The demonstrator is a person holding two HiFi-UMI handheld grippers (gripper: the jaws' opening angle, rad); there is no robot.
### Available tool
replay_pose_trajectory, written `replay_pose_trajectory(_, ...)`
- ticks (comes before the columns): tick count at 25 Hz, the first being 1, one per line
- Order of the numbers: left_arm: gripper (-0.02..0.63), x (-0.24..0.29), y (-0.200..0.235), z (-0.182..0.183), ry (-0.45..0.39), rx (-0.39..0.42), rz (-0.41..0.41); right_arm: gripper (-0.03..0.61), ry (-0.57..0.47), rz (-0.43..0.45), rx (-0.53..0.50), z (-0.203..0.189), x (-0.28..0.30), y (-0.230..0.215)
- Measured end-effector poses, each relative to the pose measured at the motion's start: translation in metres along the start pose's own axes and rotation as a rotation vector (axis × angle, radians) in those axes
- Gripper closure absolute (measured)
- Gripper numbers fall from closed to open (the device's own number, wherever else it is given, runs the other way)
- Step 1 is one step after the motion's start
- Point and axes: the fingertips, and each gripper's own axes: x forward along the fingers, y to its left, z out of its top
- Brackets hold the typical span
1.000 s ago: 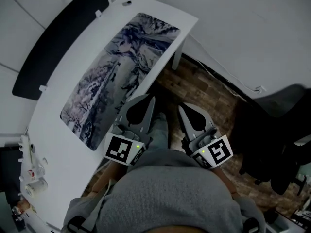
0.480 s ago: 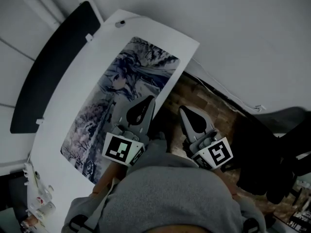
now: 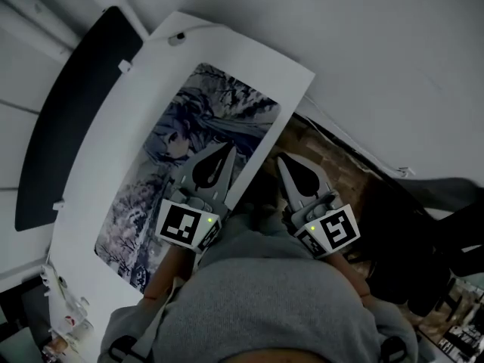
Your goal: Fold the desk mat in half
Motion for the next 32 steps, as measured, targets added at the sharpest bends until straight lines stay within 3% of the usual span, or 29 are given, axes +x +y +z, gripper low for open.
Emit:
replay_pose_trajectory(7,0.614,0.016,0.024,0.015,-0.003,0.070,0.071,0.577,0.031,0.029,0.019,-0.001,0.012,-0.026)
replay_pose_trajectory(11,0.614,0.023,0.044,0.020,0.051,0.149,0.071,0.577,0.055,0.008,0.002,-0.012,0.020,-0.043)
replay_pose_trajectory(19,0.614,0.056,0.105,0.013,0.301,0.466,-0.069,0.577,0.222,-0.080,-0.108,-0.060,0.032,-0.091)
replay_pose_trajectory(22,0.614,0.070,0.140,0.000,0.393,0.487,-0.119,0.577,0.278,-0.120,-0.124,-0.077,0.037,-0.108)
replay_pose_trajectory(24,0.614,0.082,0.163,-0.017,0.497,0.501,-0.158,0.577,0.311,-0.147,-0.133,-0.085,0.043,-0.119)
replay_pose_trajectory(27,0.612,0.103,0.202,-0.057,0.686,0.583,-0.221,0.570,0.366,-0.161,-0.157,-0.099,0.060,-0.130)
replay_pose_trajectory(29,0.498,0.116,0.222,-0.086,0.793,0.562,-0.279,0.538,0.407,-0.155,-0.173,-0.111,0.073,-0.132)
replay_pose_trajectory(32,0.458,0.133,0.245,-0.118,0.883,0.550,-0.323,0.509,0.471,-0.161,-0.190,-0.129,0.088,-0.139)
